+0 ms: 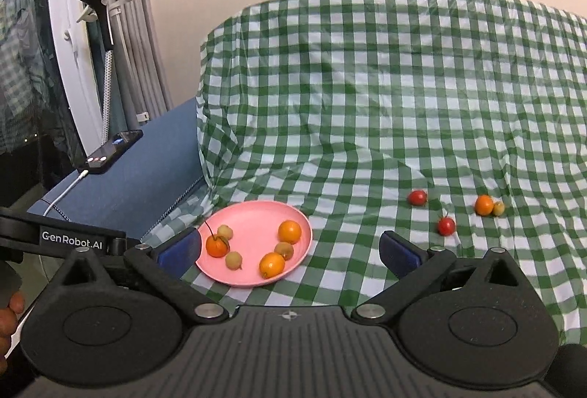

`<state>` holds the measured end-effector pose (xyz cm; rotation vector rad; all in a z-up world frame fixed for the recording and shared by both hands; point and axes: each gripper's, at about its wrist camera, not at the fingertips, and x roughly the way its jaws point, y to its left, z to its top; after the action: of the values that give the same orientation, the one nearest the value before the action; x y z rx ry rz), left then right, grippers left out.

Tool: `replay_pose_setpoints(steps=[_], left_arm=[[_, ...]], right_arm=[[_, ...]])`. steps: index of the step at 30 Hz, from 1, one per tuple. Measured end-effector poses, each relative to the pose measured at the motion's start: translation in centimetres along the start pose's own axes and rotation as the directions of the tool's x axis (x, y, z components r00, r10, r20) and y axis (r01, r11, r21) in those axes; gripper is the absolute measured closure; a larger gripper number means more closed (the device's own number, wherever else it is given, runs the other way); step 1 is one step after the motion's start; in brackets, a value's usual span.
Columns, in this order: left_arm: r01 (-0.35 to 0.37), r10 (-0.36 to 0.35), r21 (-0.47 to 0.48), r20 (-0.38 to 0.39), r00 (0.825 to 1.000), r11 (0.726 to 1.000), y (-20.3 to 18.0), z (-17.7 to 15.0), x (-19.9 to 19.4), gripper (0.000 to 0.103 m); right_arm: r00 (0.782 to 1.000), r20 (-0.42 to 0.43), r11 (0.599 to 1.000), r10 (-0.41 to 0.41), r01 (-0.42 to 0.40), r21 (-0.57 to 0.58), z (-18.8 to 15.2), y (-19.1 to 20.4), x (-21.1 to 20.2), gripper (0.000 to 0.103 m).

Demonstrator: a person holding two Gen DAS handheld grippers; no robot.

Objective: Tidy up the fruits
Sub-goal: 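Lift both tools away from the plate toward the remaining fruits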

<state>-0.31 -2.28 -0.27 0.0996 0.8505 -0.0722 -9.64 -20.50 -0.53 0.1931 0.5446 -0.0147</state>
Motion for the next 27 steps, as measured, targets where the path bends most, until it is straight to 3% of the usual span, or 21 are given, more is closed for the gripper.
replay_pose_setpoints(steps=[12,18,22,27], left_arm=[[-0.012,0.014,0.032,-0.063,0.998,0.999,-1.8,0.9,2.3,0.000],[0.030,-0.027,0.028,-0.106,0.994,0.999,-4.8,2.9,4.9,0.000],[0.075,-0.070,0.034,-0.130,0.989,0.997,-8.1,4.8,7.3,0.000],[0.119,-0.107,0.079,-0.149,0.983,0.990,-13.7,7.8,11.2,0.000]], right_arm=[[1.000,-0.012,0.993,-0.016,0.017,0.114,-1.1,-3.2,1.5,0.001],[0.992,-0.002,0.981,-0.124,0.123,0.148,-1.5,-7.2,2.9,0.001],[0.967,0.014,0.955,-0.253,0.247,0.167,-1.4,-11.4,4.5,0.001],[0.906,0.033,0.897,-0.422,0.412,0.163,-0.4,-18.8,8.0,0.001]])
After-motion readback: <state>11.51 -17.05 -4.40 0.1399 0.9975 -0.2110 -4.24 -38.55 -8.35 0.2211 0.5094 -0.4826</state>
